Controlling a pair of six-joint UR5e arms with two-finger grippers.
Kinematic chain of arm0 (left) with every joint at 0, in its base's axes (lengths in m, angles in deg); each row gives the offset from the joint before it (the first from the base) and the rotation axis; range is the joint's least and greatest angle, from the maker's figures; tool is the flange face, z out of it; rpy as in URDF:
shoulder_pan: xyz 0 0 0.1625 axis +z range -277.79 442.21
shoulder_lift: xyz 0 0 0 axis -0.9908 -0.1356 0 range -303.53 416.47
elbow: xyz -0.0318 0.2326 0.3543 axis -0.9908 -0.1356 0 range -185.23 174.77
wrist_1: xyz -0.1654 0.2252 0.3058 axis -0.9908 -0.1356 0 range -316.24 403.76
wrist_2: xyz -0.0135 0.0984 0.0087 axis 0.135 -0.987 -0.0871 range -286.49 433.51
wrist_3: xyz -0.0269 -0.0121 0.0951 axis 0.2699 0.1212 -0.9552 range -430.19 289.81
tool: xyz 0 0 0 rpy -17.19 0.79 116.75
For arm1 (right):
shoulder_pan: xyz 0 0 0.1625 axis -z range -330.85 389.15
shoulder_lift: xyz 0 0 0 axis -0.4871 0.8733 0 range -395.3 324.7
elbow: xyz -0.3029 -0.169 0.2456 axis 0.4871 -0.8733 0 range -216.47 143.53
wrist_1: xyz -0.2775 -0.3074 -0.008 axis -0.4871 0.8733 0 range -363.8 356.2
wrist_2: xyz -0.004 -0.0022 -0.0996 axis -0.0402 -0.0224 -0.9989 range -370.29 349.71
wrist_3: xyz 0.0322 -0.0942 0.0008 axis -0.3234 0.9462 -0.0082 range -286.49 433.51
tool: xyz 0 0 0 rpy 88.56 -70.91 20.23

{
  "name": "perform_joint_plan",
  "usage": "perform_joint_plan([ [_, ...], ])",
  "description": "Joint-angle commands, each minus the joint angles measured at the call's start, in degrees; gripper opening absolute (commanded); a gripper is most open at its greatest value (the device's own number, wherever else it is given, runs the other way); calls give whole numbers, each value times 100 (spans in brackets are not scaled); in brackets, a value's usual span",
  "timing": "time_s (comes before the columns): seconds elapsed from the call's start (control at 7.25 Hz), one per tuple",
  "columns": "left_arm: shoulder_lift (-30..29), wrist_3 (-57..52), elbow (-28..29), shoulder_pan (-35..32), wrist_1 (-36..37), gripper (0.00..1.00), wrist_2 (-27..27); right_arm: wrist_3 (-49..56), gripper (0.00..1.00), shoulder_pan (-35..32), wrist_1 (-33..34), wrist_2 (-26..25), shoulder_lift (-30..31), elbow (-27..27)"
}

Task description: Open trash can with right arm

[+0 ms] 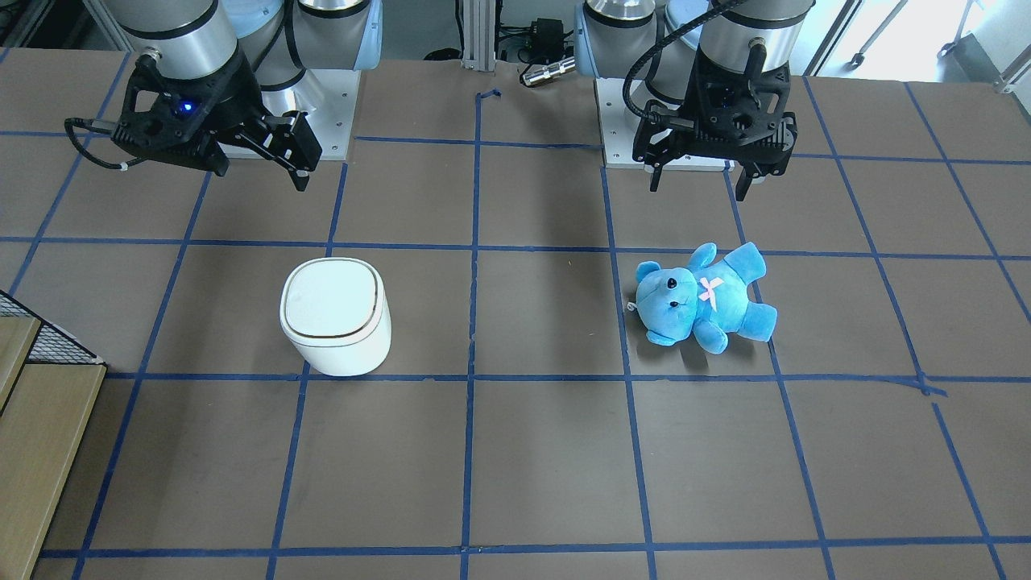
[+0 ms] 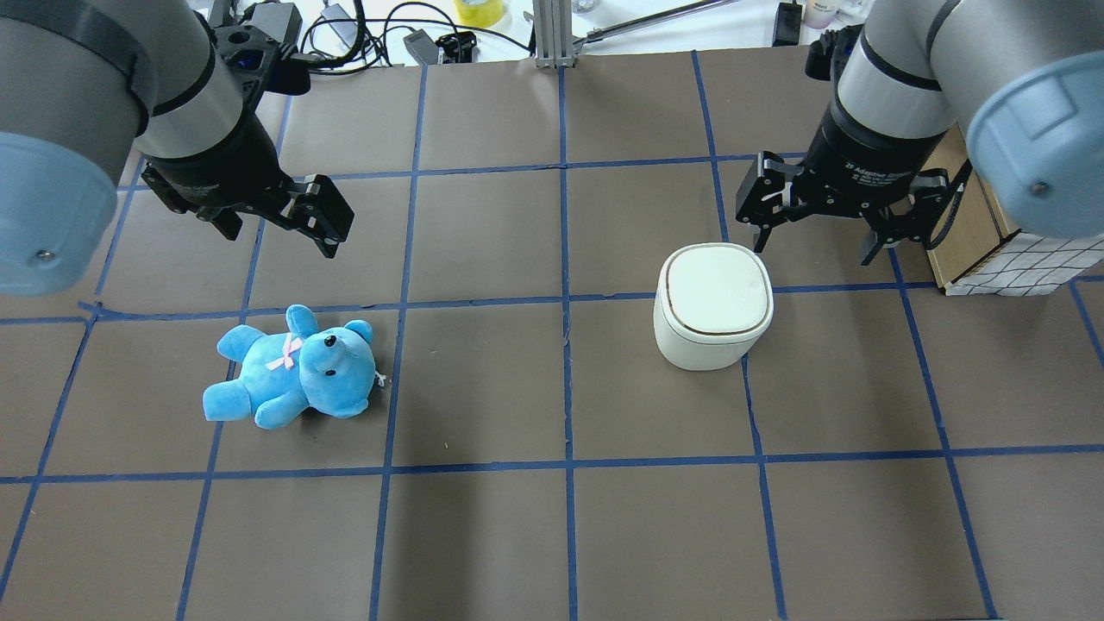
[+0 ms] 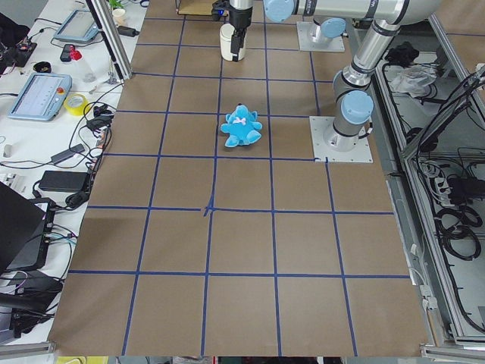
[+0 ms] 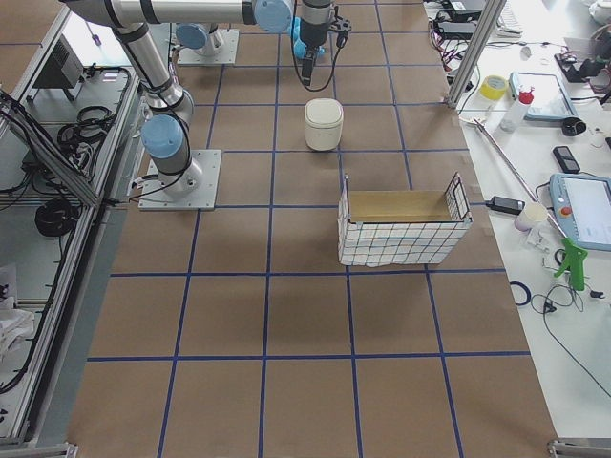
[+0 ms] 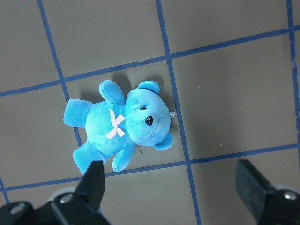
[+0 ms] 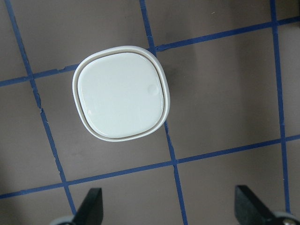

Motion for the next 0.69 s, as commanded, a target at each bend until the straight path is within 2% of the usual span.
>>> perform_joint_plan([
  [0.0,0,0,0,0,0,100,0,-8,100,-7,32,2,-9,0],
  [0.14,0,0,0,0,0,100,0,-8,99,-7,40,2,-9,9],
  [0.28,0,0,0,0,0,100,0,-8,89,-7,84,11,-9,9],
  [0.41,0,0,0,0,0,100,0,-8,85,-7,119,11,-18,18],
  [0.55,0,0,0,0,0,100,0,-165,85,-7,137,11,-27,18],
])
